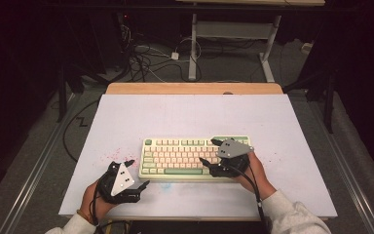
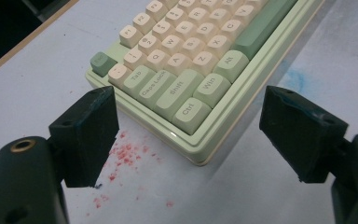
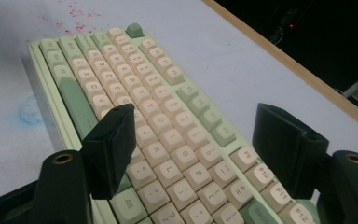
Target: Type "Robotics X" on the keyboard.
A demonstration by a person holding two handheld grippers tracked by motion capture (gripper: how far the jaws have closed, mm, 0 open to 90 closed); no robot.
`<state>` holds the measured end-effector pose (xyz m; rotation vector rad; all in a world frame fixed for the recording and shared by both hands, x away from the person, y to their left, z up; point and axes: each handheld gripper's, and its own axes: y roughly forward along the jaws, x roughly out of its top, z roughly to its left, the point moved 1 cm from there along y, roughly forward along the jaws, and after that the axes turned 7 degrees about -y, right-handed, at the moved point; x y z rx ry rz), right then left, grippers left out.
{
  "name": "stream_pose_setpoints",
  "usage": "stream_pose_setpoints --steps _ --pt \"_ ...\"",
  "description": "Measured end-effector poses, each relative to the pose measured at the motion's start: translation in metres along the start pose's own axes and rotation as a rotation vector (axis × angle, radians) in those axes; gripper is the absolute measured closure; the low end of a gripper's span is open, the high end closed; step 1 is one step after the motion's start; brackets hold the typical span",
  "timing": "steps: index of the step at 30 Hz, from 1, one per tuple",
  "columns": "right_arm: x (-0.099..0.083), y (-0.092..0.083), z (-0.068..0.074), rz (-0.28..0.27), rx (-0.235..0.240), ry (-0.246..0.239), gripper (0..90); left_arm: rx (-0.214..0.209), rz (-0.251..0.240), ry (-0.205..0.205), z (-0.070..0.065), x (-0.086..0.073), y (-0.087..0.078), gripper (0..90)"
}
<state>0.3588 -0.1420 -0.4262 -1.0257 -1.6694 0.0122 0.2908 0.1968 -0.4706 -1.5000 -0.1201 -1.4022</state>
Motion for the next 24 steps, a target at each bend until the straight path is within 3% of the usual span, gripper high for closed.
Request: stream_pose_setpoints --steps 7,24 --pt "-0.006 -0.015 -0.001 -0.026 -0.041 0.011 23.6 -0.002 -0.001 0.004 -0.001 0.001 0.000 19.0" --pt "-0.027 -0.051 0.003 -0.053 -0.086 -0.006 22.8 0.000 -0.009 0.004 -0.002 0.002 -0.001 19.0"
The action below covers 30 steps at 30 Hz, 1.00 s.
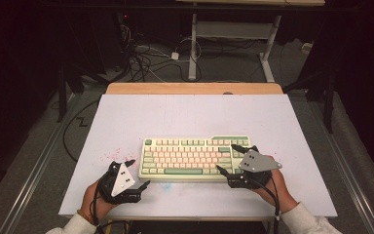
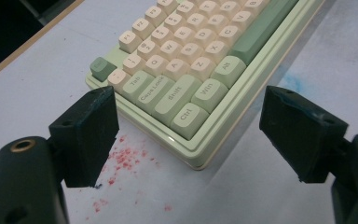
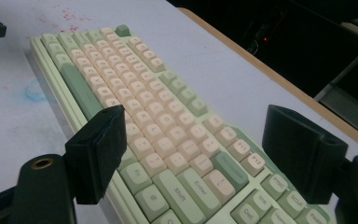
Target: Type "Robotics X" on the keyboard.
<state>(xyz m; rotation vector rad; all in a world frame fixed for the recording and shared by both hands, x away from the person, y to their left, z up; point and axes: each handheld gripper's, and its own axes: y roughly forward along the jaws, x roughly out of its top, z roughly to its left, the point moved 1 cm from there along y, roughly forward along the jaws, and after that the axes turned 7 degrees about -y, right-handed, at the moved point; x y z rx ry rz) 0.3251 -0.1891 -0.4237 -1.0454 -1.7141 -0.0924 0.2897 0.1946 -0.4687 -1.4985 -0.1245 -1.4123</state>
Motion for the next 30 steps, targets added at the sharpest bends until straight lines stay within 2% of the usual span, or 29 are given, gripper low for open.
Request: stream_pose_setpoints --steps 9,15,20,26,30 --pt "-0.014 -0.015 0.000 0.008 -0.022 0.015 22.8 -0.001 -0.001 0.007 -0.001 0.001 -0.001 19.1" --pt "-0.024 -0.027 -0.001 0.019 -0.050 0.027 22.9 -0.014 -0.014 -0.034 -0.001 0.003 -0.001 19.0" --pt "-0.033 -0.035 0.000 0.026 -0.066 0.029 22.9 -0.017 0.007 -0.053 0.000 0.004 0.001 19.0" --pt "-0.043 -0.042 0.002 0.033 -0.082 0.026 23.0 -0.017 0.021 -0.062 -0.001 0.005 0.003 19.1" --pt "-0.048 -0.044 0.004 0.042 -0.083 0.033 23.0 -0.019 0.019 -0.068 0.000 0.006 0.004 23.1"
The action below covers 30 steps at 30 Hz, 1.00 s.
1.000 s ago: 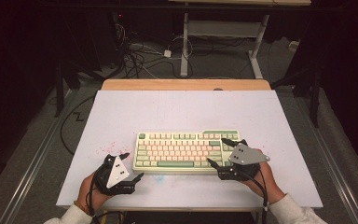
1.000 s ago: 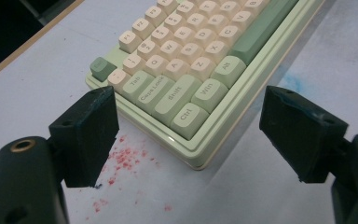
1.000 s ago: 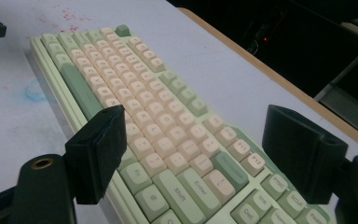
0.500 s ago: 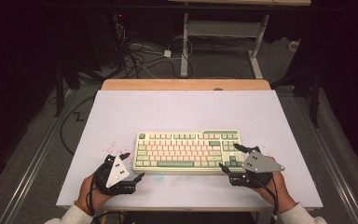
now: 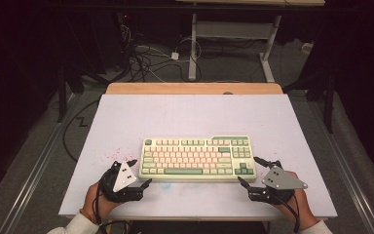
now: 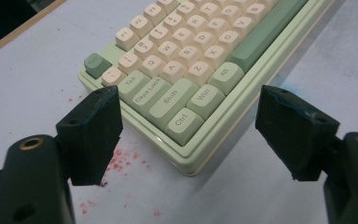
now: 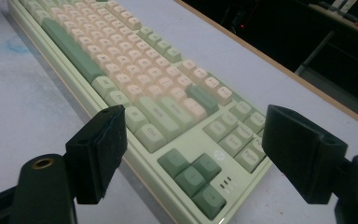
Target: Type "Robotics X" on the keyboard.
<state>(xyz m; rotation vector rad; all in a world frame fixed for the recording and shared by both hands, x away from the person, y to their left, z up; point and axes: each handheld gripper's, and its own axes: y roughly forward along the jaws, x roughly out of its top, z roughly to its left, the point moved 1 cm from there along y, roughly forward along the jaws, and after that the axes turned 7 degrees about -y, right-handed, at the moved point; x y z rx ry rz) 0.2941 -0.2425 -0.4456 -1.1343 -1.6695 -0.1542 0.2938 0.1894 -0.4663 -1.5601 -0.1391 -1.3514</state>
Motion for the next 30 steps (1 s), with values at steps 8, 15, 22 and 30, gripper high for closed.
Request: stream_pose_setpoints --steps 8,15,22,30 --pt "-0.006 -0.003 0.004 0.016 0.007 -0.002 23.0 -0.013 -0.003 0.012 -0.002 0.002 0.000 36.5" --pt "-0.008 -0.004 0.005 0.019 0.011 0.001 23.0 -0.046 0.018 0.030 -0.003 0.004 0.002 65.0" --pt "-0.008 -0.004 0.004 0.019 0.011 -0.001 23.2 -0.081 0.048 0.012 -0.002 0.013 0.004 85.4" --pt "-0.009 -0.001 0.005 0.031 0.015 -0.006 23.4 -0.083 0.074 0.037 -0.003 0.034 0.012 87.6"
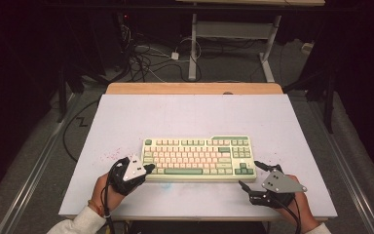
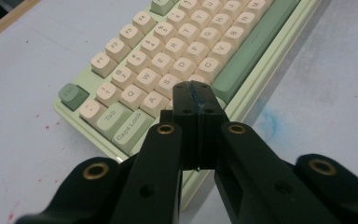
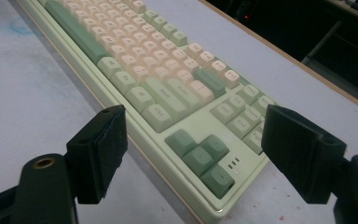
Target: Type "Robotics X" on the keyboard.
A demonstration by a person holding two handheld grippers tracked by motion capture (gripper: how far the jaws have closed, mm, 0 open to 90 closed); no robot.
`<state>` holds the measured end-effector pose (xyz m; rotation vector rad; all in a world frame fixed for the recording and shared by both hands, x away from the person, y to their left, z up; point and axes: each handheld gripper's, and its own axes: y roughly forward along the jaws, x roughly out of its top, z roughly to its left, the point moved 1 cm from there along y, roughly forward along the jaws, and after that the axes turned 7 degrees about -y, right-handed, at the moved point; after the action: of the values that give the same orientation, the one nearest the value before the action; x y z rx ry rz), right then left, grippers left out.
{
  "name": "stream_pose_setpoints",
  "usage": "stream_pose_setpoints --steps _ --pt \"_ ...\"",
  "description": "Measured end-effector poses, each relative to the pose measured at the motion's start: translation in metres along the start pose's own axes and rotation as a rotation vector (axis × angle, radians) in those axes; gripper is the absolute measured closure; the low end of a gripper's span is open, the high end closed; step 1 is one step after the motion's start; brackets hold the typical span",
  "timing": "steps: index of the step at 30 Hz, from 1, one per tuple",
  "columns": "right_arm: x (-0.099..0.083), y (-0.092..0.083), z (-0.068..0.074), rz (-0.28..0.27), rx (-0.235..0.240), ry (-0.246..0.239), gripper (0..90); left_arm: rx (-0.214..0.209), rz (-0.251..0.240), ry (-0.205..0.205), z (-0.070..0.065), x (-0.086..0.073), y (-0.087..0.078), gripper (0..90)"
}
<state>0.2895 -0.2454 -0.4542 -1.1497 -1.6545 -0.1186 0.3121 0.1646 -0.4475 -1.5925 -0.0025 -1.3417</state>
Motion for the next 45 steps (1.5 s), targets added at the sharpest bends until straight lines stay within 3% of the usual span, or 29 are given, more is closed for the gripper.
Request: stream_pose_setpoints --steps 13,22,30,45 --pt "0.000 0.002 0.002 0.006 0.017 -0.006 23.6 -0.040 0.045 0.033 0.000 0.034 0.026 87.7" --pt "-0.001 0.004 0.003 0.019 0.021 -0.010 23.7 -0.041 0.077 0.048 0.003 0.051 0.049 87.6" --pt "-0.002 0.005 0.004 0.027 0.021 -0.019 23.8 -0.039 0.108 0.059 0.001 0.061 0.069 87.6" --pt "-0.003 0.007 0.005 0.036 0.033 -0.032 24.2 -0.031 0.124 0.034 0.004 0.071 0.089 87.6"
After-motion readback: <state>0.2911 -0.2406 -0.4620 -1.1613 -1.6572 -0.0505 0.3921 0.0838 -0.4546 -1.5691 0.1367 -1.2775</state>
